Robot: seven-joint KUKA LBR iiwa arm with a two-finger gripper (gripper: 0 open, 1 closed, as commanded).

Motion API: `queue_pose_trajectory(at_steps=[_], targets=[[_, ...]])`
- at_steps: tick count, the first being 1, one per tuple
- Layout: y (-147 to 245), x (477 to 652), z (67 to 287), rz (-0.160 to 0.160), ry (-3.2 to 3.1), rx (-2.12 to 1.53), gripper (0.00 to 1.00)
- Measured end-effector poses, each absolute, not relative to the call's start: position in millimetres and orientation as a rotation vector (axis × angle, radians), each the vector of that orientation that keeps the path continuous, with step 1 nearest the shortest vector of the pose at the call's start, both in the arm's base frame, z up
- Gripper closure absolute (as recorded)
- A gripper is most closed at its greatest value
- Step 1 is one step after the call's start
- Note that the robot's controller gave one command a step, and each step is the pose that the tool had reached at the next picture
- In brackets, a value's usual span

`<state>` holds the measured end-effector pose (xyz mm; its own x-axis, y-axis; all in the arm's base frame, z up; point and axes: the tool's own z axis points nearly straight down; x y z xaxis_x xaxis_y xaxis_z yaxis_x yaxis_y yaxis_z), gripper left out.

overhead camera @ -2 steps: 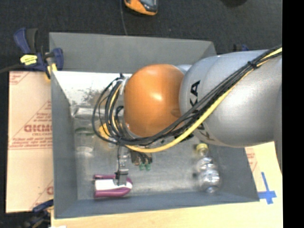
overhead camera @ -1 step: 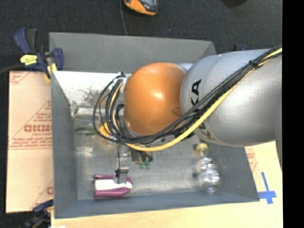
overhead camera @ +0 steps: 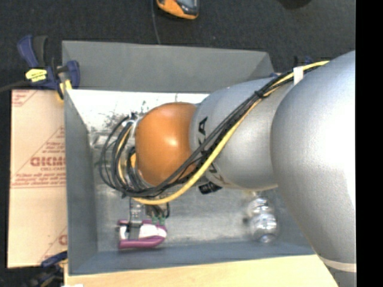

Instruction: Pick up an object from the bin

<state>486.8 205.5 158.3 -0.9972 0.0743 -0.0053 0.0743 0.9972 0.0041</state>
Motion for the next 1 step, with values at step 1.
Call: queue_pose_trajectory(at_steps=[1], targets=[[216.0, 504.2, 128.5, 0.003, 3.125, -0.209, 0.0]])
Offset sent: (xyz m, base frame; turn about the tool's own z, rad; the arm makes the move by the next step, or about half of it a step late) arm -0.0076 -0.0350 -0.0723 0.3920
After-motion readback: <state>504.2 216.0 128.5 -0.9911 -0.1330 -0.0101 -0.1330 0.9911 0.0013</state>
